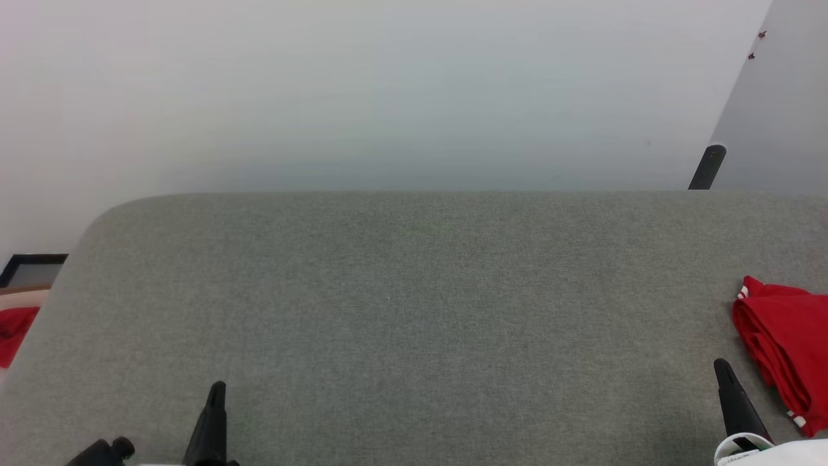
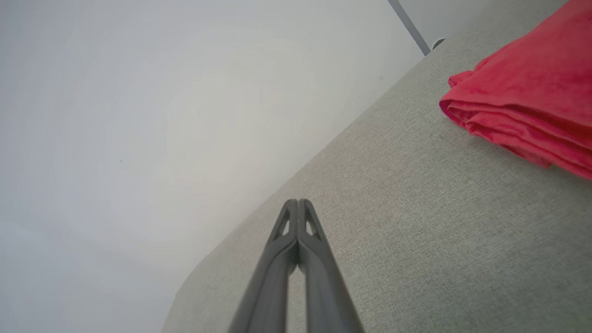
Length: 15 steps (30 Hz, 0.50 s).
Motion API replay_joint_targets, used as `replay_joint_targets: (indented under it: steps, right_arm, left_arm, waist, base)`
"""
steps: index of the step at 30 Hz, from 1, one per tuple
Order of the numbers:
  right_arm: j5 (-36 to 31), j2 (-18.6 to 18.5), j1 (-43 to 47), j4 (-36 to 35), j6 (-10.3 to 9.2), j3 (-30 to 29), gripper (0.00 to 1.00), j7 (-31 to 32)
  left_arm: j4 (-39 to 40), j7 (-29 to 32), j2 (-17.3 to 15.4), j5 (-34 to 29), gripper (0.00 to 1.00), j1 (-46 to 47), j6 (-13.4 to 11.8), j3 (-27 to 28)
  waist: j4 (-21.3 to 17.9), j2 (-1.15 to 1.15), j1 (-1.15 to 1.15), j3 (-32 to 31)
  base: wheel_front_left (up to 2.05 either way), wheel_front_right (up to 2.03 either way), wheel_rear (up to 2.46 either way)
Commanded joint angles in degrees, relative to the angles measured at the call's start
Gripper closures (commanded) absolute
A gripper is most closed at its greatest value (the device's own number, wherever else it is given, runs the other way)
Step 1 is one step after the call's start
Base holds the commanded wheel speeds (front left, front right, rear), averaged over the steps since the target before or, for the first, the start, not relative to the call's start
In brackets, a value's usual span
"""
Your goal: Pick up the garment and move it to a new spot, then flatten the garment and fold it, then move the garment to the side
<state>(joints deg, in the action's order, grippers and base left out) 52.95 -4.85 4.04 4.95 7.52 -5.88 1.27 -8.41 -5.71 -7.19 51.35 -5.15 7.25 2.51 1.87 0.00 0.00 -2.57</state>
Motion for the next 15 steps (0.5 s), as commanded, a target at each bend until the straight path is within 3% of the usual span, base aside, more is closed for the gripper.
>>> replay_joint_targets:
  steps: [1, 15]
  right_arm:
    - [2.0, 0.0, -1.6, -0.2, -0.02, -0.2, 1.00, 0.3]
    - [10.2, 0.4, -3.6, 1.8, -0.02, -0.3, 1.00, 1.4]
  left_arm:
    - [0.3, 0.5, 0.0, 2.1, 1.00, 1.6, 0.1, 0.5]
    - [-1.0, 3.1, 0.9, 10.7, 1.00, 3.8, 0.2, 1.2]
  waist:
    - [0.0, 0.00, 0.00, 0.1]
    - [-0.3, 0.00, 0.00, 0.5]
  base:
    - [0.00, 0.00, 0.00]
    - [0.00, 0.00, 0.00]
